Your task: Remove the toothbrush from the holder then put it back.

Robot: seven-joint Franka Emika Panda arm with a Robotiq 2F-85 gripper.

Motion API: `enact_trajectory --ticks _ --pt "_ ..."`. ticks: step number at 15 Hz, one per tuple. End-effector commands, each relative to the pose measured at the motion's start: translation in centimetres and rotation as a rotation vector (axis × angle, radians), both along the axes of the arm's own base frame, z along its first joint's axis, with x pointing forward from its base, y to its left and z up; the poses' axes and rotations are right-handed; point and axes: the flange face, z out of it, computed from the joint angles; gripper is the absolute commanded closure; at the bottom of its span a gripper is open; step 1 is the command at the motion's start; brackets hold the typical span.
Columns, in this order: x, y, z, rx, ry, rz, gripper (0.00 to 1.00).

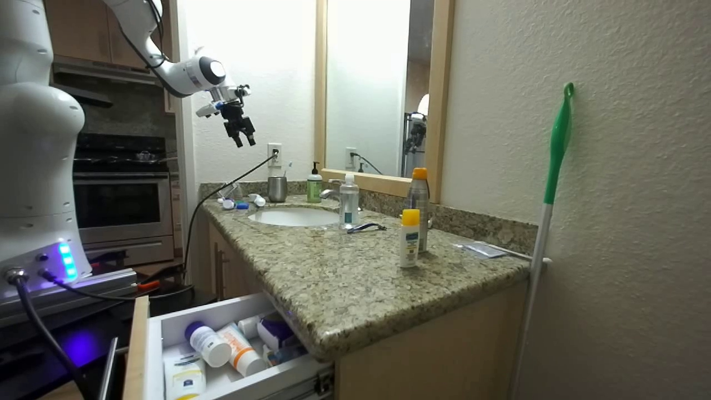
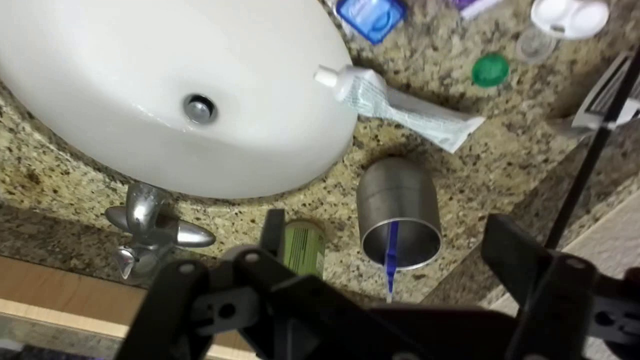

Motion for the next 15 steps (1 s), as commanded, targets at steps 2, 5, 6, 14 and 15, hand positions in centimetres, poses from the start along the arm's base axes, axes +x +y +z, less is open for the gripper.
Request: enact_trajectory --ticks 2,5,6,14,15 --pt "3.7 -0.1 -0.6 -0.003 -0.046 -0.103 0.0" --pt "7.0 -0.5 -1.7 0.006 -0.059 -0.16 0.0" --pt "7.0 -0.3 -2.3 -0.025 -0.091 -0.148 0.0" --pt "11.1 -0.6 -7.8 -0.07 -0.272 -0.238 0.0" --pt "11.5 -0.5 -8.5 -0.068 -0.268 -0.244 0.0"
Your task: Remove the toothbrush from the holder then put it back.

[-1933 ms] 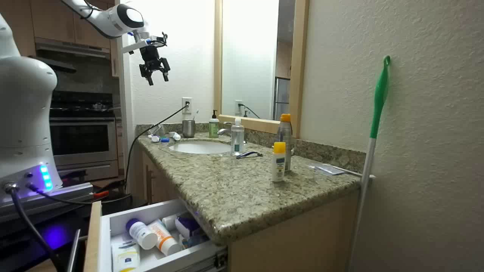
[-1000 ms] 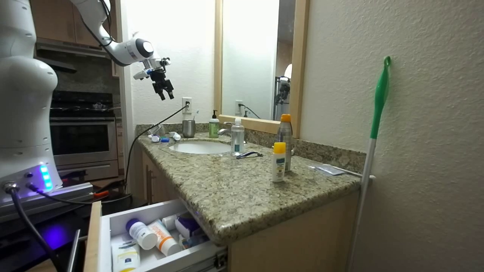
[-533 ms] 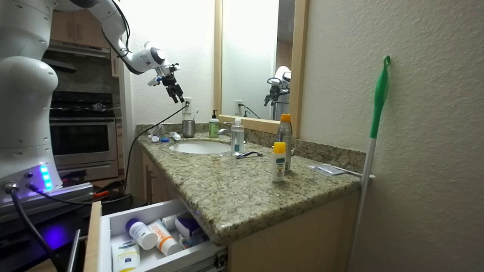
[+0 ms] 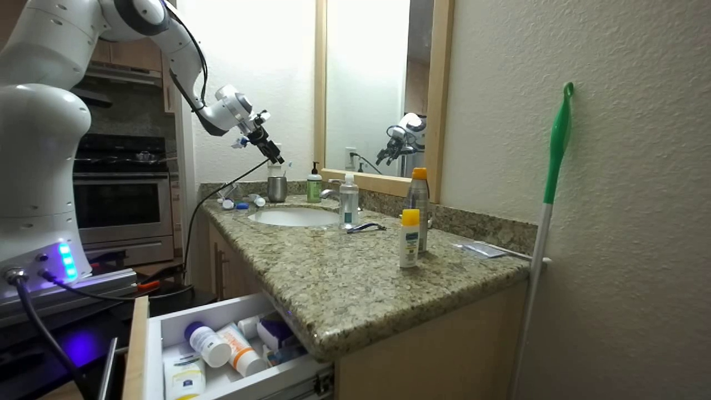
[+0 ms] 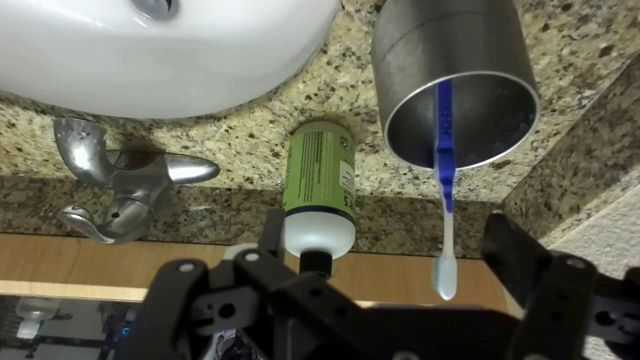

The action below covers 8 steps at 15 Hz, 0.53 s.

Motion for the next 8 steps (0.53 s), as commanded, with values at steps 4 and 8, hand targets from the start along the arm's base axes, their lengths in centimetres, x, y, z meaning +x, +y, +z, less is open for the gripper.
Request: enact_trajectory --ticks 4,8 --pt "0.4 -0.2 0.1 -0.015 -0.024 -0.003 0.0" --pt "2.5 -0.2 -1.8 -0.02 -0.103 -0.042 0.0"
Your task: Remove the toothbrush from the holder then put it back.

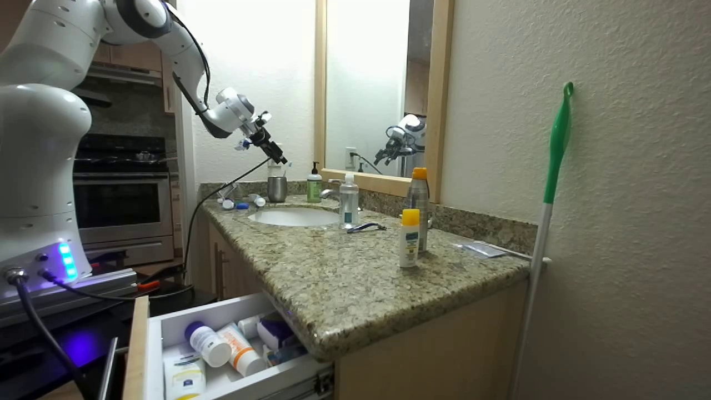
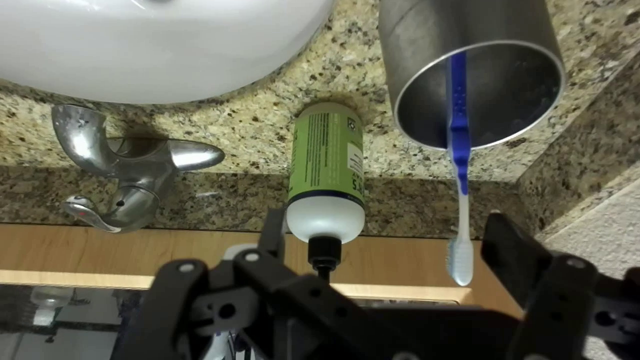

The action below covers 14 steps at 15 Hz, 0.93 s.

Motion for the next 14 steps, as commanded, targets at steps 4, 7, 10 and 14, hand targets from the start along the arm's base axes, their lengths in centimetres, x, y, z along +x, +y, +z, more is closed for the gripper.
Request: enact_trajectory --ticks 4,7,10,14 --pt "3.6 1.2 -2.2 0.028 -0.07 -0.041 0.0" --pt "3.1 1.3 -2.2 0.029 -0.061 -0.038 0.0" --pt "3.7 1.1 -2.9 0.006 -0.079 -0.042 0.0" --pt "5.5 -0.1 -5.9 -0.086 -0.147 -0.064 0.0"
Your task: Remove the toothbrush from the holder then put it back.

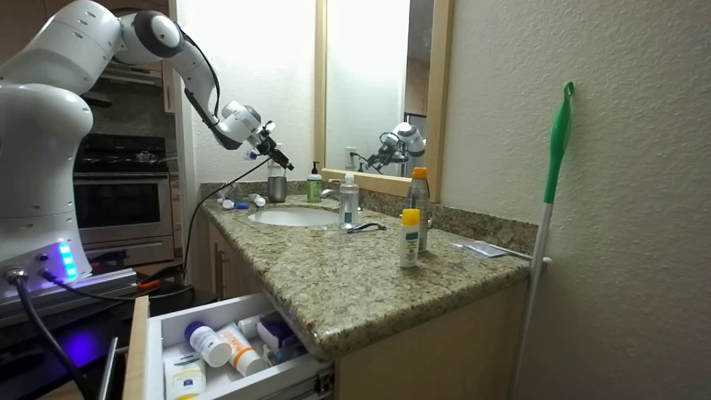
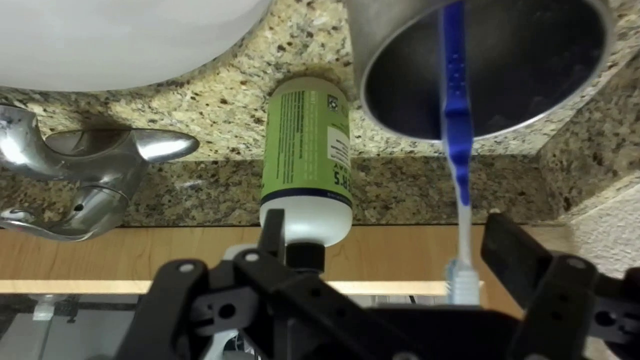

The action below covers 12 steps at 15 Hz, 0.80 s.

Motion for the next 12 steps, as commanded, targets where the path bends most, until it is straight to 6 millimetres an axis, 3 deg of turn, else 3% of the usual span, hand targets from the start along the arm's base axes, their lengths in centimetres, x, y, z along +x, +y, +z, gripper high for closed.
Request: enact_trajectory --ticks 1,2,3,4,5,12 --pt "1.9 -0.4 -2.7 -0.074 -0.072 -0.023 0.0" --pt "0.7 -0.6 -1.7 -0.039 -0.03 -0.02 0.0" --pt "1.0 -0.7 -2.4 -0.05 -0.043 -0.028 0.0" --pt "0.9 -0.6 -2.3 -0.027 -0.043 -0.023 0.25" --pt "0.8 -0.6 -1.9 -0.016 -0.047 -0.023 0.26" --pt "0.9 -0.2 0.2 0.007 -0.074 -0.025 0.76"
